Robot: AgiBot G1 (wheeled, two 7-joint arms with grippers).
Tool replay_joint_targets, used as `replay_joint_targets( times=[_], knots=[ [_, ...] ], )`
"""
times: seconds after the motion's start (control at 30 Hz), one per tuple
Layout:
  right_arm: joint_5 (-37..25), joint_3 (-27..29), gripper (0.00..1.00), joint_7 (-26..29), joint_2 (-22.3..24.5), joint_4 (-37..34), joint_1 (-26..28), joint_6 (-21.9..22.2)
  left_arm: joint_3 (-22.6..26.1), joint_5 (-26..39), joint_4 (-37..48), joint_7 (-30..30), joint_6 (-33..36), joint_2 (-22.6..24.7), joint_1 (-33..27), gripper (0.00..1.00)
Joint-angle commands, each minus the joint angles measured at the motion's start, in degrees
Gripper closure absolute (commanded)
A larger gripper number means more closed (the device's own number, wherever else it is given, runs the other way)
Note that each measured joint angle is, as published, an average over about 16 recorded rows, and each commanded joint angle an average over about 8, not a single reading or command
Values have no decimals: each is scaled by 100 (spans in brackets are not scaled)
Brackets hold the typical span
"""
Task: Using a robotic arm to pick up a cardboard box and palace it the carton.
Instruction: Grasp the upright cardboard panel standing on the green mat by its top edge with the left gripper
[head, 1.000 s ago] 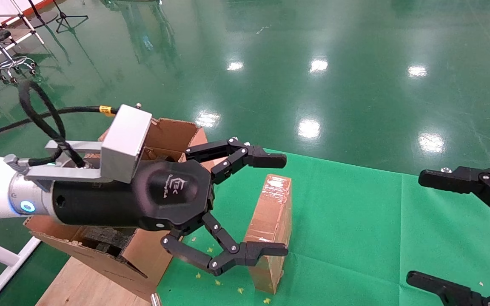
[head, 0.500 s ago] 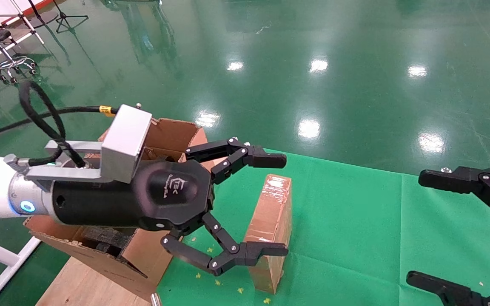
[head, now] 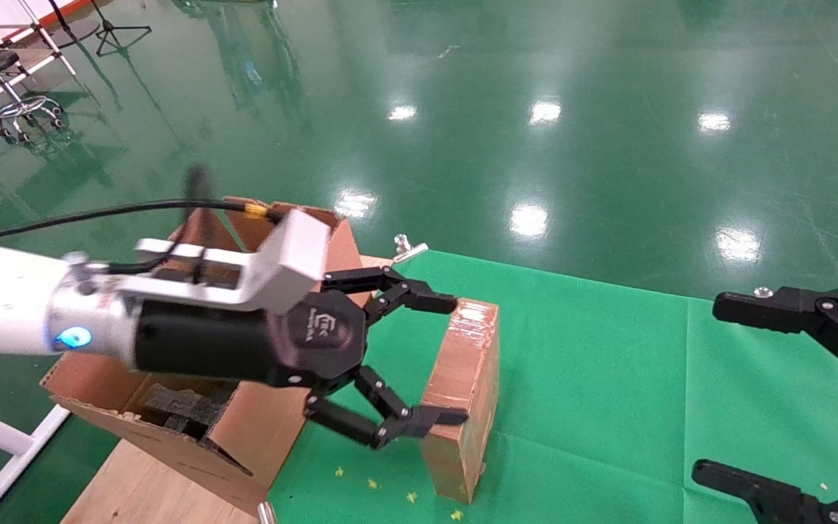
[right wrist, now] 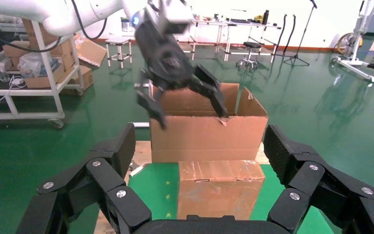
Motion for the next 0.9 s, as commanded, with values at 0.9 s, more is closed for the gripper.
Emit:
replay_joint_targets(
  times=[0.9],
  knots=[
    [2, -6, 100, -4, 2, -5, 1, 2, 1466, 3064, 326, -3734, 299, 966, -2064, 0]
  ],
)
